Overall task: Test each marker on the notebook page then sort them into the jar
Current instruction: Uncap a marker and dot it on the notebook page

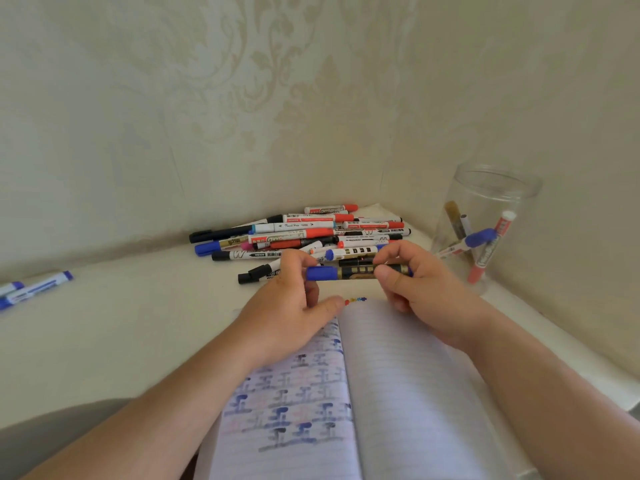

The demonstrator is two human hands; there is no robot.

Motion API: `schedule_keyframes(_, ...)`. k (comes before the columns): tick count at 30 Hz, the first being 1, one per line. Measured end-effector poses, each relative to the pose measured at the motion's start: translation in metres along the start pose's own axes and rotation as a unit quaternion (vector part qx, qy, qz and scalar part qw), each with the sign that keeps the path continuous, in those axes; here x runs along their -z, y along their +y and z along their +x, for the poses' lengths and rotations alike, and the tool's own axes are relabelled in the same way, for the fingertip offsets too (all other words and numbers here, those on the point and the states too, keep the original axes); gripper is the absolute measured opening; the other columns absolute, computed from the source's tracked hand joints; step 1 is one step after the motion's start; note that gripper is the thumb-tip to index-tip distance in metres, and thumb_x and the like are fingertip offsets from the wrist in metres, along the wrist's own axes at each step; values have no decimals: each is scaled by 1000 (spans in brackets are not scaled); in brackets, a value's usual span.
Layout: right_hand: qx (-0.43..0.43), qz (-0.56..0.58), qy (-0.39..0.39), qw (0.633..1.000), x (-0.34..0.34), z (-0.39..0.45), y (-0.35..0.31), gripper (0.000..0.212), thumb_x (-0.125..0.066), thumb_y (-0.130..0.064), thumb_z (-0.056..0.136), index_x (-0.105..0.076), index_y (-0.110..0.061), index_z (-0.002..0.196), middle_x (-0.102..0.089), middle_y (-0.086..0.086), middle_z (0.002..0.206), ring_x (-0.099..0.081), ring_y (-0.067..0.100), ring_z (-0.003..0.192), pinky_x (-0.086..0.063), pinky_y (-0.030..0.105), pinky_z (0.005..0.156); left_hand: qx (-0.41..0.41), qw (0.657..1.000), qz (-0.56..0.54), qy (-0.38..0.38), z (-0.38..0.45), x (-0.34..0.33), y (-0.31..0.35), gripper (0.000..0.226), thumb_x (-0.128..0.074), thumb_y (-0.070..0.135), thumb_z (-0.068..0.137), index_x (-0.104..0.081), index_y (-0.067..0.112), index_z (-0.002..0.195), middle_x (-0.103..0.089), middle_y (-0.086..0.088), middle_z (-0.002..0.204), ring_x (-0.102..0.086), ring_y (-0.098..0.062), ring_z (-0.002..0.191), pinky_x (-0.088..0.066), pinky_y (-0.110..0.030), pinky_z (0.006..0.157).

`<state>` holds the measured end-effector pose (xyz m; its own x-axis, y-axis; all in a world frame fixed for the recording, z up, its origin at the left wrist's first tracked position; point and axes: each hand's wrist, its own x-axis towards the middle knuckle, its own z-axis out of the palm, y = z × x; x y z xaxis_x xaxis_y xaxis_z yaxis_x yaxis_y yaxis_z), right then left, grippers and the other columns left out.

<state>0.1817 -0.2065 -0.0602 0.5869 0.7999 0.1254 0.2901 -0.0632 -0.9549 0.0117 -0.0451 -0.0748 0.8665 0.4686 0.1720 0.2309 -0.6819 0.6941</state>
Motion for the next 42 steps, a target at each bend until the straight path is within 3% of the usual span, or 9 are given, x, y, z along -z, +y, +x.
schedule_keyframes(6, 112, 96, 244, 959, 56, -12, -80, 16, -58, -17, 106, -61, -24, 92, -50, -1, 58, -40, 17, 50, -35, 25, 44, 21, 983, 168, -78, 0, 3, 14, 66, -67, 80, 71, -37, 41, 114, -56, 17, 95, -56, -2, 85, -51, -32, 74)
schedule_keyframes(10, 126, -167, 343, 916, 116, -13, -112, 9, -58, -33, 99, -62, -34, 92, -55, -3, 70, -47, 19, 57, -42, 33, 53, 23, 972, 200, -124, 3, 6, 21, 68, -65, 86, 69, -40, 41, 112, -52, 22, 98, -52, 0, 88, -48, -31, 75)
schedule_keyframes(13, 87, -371, 310, 871, 134, -12, -112, 7, -59, -33, 99, -56, -31, 106, -57, -4, 79, -55, 23, 66, -41, 31, 56, 23, 970, 204, -128, 3, 7, 24, 71, -65, 88, 66, -41, 40, 112, -54, 21, 98, -53, -1, 87, -49, -30, 74)
schedule_keyframes(16, 38, -404, 267, 874, 134, -3, -108, 24, -65, -35, 97, -48, -32, 114, -62, -3, 85, -62, 23, 73, -47, 34, 59, 18, 970, 205, -127, 4, 6, 25, 70, -65, 89, 65, -41, 40, 109, -56, 19, 97, -54, -2, 86, -49, -30, 73)
schedule_keyframes(20, 11, -511, 234, 827, 136, 15, -104, 12, -60, -34, 98, -62, -30, 109, -69, -1, 89, -63, 26, 82, -52, 37, 72, 8, 973, 199, -120, 1, 7, 25, 69, -63, 89, 67, -41, 40, 111, -54, 21, 99, -53, -1, 88, -49, -30, 76)
schedule_keyframes(25, 154, -534, 323, 766, 119, 11, -103, 16, -61, -25, 95, -74, -23, 103, -61, 2, 98, -63, 29, 83, -54, 40, 75, 1, 978, 188, -88, -3, 2, 20, 67, -61, 91, 65, -41, 42, 107, -56, 21, 100, -54, -2, 89, -52, -32, 81)
schedule_keyframes(29, 254, -525, 193, 789, 58, 8, -90, 19, -63, -16, 92, -76, -22, 104, -67, -1, 96, -65, 25, 82, -53, 36, 73, -4, 982, 176, -70, -5, -1, 18, 65, -61, 89, 65, -41, 42, 104, -55, 21, 100, -54, -1, 89, -53, -32, 81)
schedule_keyframes(33, 157, -565, 39, 809, 4, 34, -46, 22, -60, -24, 97, -71, -21, 116, -64, 1, 112, -61, 24, 105, -49, 36, 85, -6, 985, 165, -59, -6, -1, 17, 61, -63, 86, 66, -41, 41, 101, -55, 20, 96, -54, -1, 86, -51, -31, 75)
schedule_keyframes(42, 146, -594, 60, 789, -29, 71, 3, 16, -63, -27, 96, -65, -23, 111, -53, 2, 115, -61, 27, 97, -48, 37, 63, -19, 983, 178, -32, -3, -5, 10, 61, -65, 83, 66, -39, 38, 100, -53, 16, 91, -50, -1, 80, -40, -31, 65)
